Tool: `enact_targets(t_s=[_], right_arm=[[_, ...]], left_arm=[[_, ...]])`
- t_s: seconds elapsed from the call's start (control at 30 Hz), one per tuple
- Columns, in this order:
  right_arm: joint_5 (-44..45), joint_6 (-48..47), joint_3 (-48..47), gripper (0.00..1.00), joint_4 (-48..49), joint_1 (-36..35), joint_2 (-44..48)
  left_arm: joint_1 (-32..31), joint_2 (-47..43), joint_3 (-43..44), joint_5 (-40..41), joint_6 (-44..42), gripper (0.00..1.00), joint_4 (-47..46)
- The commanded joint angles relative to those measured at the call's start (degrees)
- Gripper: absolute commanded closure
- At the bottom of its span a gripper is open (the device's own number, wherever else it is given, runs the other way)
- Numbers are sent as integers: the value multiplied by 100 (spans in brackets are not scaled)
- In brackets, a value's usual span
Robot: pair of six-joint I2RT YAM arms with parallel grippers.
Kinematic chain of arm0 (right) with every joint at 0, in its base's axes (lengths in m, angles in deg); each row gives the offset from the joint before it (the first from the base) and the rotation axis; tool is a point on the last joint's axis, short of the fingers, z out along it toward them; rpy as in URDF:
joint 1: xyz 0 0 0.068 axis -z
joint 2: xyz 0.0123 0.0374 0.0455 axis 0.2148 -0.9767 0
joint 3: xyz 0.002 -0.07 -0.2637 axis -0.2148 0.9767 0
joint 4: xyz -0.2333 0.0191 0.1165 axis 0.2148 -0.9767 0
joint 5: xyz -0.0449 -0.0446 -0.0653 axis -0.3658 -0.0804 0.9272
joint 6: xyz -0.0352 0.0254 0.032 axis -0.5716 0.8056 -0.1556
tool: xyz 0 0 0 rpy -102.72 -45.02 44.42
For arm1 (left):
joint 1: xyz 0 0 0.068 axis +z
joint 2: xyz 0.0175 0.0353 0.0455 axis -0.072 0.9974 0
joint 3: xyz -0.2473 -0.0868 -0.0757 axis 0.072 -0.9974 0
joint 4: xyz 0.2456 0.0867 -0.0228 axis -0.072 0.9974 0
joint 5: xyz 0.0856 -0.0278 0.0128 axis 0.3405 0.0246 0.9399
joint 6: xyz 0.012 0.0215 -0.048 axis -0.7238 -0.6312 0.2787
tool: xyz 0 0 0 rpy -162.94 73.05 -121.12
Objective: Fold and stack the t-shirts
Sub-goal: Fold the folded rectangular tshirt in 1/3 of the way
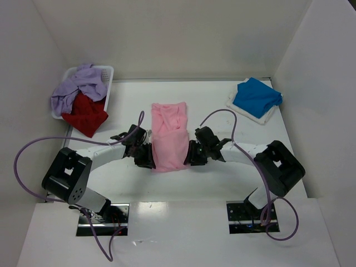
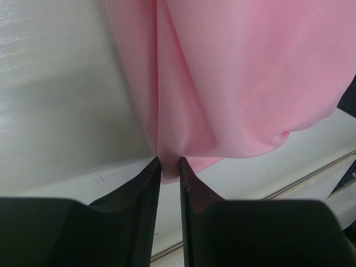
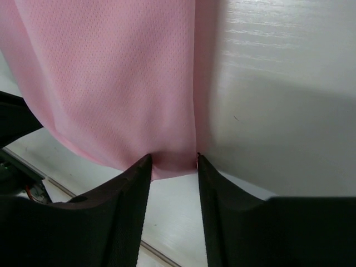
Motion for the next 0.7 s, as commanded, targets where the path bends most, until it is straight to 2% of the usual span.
enact_targets(t_s=[0.0,0.03,0.07,0.1,0.2,0.3,0.4,0.67], right_arm=[[71,58,-18,62,208,-63,-158],[71,58,-18,66,208,-63,-158],[71,58,-18,78,208,-63,-158],[150,119,-18,85,208,-63,-158],[369,120,-18,100,51,-63,-158],[772,120,-141,100,-265,-63,-36],[967,120,-203,100,-529,-63,210],[942,68,-203,100,-644,-63,676]], left_arm=[[-17,62,-27,-74,15,73,-2],[-17,62,-27,-74,15,75,-2],[-17,62,-27,-74,15,77,-2],[-17,114,-27,-74,15,79,-2],[-17,114,-27,-13,15,86,-2],[-17,114,-27,119,15,96,-2],[-17,62,-27,172,15,100,51],[-17,-43,25,225,15,100,103]])
